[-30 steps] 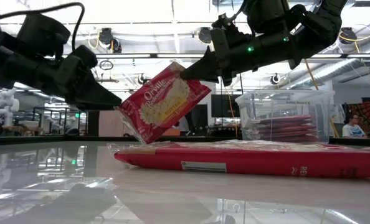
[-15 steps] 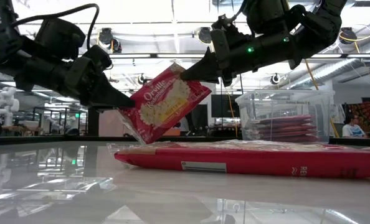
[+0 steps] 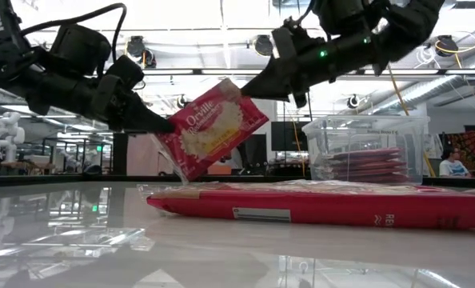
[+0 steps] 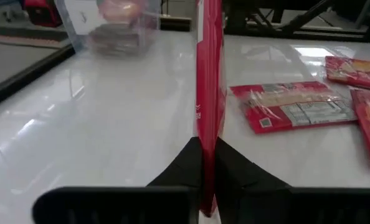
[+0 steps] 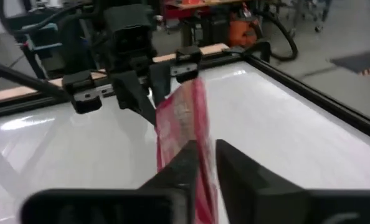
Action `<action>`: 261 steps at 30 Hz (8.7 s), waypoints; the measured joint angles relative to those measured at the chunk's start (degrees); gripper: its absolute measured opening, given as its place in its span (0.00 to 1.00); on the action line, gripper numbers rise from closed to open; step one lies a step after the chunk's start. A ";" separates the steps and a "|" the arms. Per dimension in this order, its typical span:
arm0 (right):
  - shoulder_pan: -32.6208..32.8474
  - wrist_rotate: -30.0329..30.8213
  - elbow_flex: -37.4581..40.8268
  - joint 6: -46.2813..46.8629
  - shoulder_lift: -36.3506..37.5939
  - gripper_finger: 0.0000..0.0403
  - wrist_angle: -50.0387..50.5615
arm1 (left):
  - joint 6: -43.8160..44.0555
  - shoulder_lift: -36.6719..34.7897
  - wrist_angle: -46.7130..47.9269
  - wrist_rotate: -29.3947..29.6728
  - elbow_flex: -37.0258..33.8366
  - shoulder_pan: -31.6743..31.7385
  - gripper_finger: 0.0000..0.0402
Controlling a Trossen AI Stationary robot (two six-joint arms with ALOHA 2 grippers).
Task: Sort popcorn bags into baskets
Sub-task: Put the red popcorn bag into the transparent bin
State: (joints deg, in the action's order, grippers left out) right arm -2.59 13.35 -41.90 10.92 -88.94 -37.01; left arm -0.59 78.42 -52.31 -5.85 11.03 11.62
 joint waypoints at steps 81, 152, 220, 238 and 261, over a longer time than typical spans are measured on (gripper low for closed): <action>-26.40 -4.35 -29.06 -17.69 31.04 0.02 84.26 | 3.87 -5.50 39.60 17.07 22.01 -13.07 0.55; -36.78 -14.02 -9.49 -8.17 30.23 0.38 59.55 | 3.96 1.18 35.80 16.20 22.03 -15.19 0.46; 43.82 19.89 -8.23 34.93 -7.64 0.37 48.15 | 15.54 19.49 20.96 33.51 22.08 -42.92 0.46; 38.56 27.12 -7.39 31.04 -8.72 0.37 53.57 | 15.58 19.49 20.78 34.98 22.08 -43.10 0.46; 34.58 27.14 -2.27 41.30 -7.91 0.37 48.31 | 13.95 19.49 20.85 35.89 22.08 -41.99 0.46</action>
State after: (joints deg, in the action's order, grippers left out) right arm 31.99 40.49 -44.16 52.22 -96.86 11.29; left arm 13.36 97.91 -31.46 30.04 33.10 -30.37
